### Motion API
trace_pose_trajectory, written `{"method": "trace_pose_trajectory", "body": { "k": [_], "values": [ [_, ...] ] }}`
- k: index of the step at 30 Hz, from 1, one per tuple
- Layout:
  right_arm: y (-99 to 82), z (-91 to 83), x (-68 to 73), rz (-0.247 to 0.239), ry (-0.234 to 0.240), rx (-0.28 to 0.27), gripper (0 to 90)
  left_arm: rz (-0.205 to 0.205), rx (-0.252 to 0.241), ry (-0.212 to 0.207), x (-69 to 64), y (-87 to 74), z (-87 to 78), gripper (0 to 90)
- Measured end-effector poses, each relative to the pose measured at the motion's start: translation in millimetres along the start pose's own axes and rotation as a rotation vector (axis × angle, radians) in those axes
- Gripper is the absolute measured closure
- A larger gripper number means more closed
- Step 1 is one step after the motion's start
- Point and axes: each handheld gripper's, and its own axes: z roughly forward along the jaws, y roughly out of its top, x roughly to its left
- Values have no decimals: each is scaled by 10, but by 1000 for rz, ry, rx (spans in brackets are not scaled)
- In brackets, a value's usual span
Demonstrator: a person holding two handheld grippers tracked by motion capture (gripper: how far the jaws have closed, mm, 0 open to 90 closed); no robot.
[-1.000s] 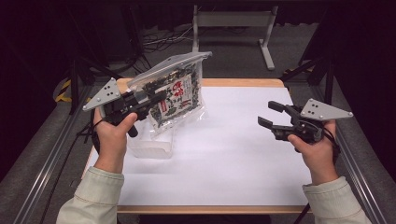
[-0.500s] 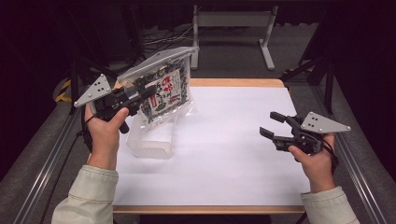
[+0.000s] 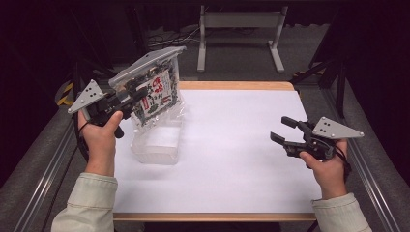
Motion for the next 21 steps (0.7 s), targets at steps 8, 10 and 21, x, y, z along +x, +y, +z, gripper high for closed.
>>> {"method": "trace_pose_trajectory", "body": {
  "k": [8, 10, 21],
  "values": [
    [-1, -1, -2, 2, -3, -4, 335, -9, -12, 3, 62, -45, 14, 719],
    [-10, 4, -7, 4, -2, -1, 336, -6, -17, 6, 67, -71, 33, 719],
    [-23, 10, -6, 5, 0, 1, 337, -36, -8, 28, 142, -270, 52, 719]
  ]
}}
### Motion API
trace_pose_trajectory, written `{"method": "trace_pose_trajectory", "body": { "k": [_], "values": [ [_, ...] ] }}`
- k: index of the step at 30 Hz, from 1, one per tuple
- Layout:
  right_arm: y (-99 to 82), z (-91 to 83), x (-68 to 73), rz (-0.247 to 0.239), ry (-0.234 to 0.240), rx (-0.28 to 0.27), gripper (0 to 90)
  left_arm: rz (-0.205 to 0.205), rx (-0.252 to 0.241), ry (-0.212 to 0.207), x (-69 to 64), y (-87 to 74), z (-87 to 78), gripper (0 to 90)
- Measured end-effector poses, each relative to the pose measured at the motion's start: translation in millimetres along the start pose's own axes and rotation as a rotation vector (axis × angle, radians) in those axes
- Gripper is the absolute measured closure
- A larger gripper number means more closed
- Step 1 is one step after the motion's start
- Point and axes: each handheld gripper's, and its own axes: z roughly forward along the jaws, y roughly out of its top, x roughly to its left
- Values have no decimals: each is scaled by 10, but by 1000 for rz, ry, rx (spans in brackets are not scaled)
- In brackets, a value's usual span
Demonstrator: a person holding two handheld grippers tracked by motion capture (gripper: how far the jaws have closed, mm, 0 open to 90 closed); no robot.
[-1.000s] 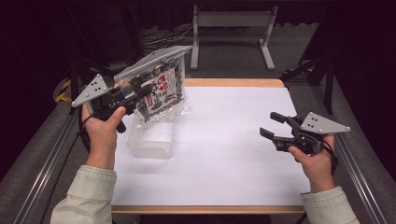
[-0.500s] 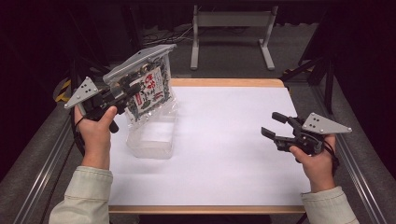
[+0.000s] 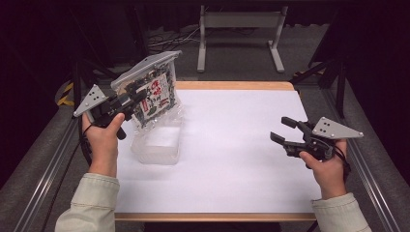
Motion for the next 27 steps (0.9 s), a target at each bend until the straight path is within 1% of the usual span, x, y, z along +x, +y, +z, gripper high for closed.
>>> {"method": "trace_pose_trajectory", "body": {
  "k": [1, 3, 7, 11, 15, 17, 27],
  "values": [
    [-1, 2, 3, 1, 0, 3, 336, -5, 2, 3, 4, -11, 0, 719],
    [-3, 9, 5, 0, 3, 6, 336, 1, 8, 10, 11, -33, 5, 719],
    [-8, 21, 11, 2, 4, 6, 336, -13, 10, 11, 11, -86, 16, 719],
    [-16, 21, 5, 3, 8, 10, 336, -5, 16, 16, 14, -122, 24, 719],
    [-27, 25, 0, 6, 8, 13, 335, -11, 16, 15, 17, -156, 36, 719],
    [-31, 31, 0, 7, 10, 13, 335, -5, 26, 18, 21, -177, 49, 719],
    [-44, 40, -9, 12, 15, 13, 331, -26, 48, 22, 63, -318, 75, 719]
  ]
}}
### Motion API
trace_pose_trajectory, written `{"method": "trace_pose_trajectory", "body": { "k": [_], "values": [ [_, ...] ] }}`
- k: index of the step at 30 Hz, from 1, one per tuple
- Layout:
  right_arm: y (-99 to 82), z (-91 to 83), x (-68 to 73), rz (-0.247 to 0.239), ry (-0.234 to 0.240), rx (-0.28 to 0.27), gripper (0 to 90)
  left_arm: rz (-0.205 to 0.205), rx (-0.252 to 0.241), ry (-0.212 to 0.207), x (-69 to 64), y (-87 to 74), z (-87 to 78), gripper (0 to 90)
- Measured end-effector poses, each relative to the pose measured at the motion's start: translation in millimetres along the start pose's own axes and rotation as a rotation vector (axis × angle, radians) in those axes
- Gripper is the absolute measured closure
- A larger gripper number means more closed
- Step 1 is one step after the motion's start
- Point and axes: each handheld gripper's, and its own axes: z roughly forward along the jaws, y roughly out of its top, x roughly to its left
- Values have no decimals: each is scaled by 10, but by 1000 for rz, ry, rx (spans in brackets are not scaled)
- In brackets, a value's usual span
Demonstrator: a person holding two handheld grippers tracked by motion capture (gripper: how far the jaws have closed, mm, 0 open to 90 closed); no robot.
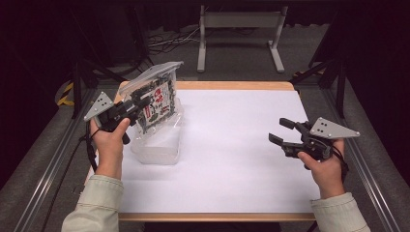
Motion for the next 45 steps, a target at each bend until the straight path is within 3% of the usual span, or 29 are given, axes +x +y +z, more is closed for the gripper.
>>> {"method": "trace_pose_trajectory", "body": {
  "k": [3, 12, 23, 29, 34, 38, 44, 45],
  "values": [
    [-4, 4, 6, 6, -1, 2, 330, 3, 25, 9, 13, -40, -4, 719],
    [-12, 14, 2, 6, 3, 5, 327, -28, 29, 0, 65, -155, -15, 718],
    [-23, 1, -2, 14, 2, -4, 322, -20, 52, -10, 70, -183, -18, 716],
    [-23, 1, -3, 16, 2, -6, 321, -35, 109, 0, 82, -163, -55, 717],
    [-23, 7, 2, 16, 3, -5, 321, -62, 191, 11, 108, -196, -58, 718],
    [-26, 11, 9, 21, 3, -1, 320, -66, 220, 7, 120, -208, -54, 718],
    [-29, 19, 8, 17, 4, -1, 320, -51, 251, 5, 109, -217, -53, 719],
    [-32, 25, 11, 16, 6, 1, 319, -33, 267, 4, 90, -220, -45, 719]
  ]
}}
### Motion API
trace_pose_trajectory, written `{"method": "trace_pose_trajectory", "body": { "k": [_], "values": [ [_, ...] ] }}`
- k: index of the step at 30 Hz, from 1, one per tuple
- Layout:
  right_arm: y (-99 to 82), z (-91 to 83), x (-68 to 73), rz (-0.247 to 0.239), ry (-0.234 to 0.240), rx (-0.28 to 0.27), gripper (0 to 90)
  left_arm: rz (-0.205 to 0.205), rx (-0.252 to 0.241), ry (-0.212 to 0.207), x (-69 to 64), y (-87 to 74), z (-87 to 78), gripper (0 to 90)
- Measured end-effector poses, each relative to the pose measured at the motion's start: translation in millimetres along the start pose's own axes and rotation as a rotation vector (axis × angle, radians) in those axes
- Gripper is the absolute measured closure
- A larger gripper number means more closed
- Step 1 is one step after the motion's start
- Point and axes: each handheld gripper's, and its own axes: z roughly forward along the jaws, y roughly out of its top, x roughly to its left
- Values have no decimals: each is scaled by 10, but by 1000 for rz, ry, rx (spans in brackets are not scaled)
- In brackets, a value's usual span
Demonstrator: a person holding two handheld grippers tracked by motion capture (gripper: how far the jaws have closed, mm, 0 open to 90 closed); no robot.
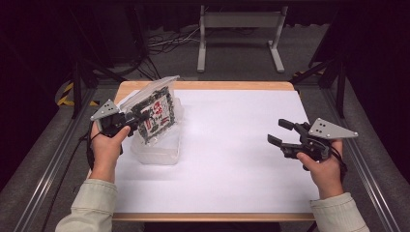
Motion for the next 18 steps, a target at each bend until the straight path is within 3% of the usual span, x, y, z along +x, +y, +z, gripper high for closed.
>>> {"method": "trace_pose_trajectory", "body": {
  "k": [4, 9, 15, 18],
  "values": [
    [-2, 8, 2, 1, 1, 1, 319, 11, 8, 3, -4, -1, 13, 720],
    [0, 16, 13, 0, 6, 0, 318, -39, 16, 3, 74, -46, -14, 720],
    [1, 26, 17, 0, 8, 3, 317, -46, 10, 4, 105, -61, -15, 719],
    [-2, 30, 17, 1, 9, 4, 314, -87, -7, -10, 171, -101, -25, 719]
  ]
}}
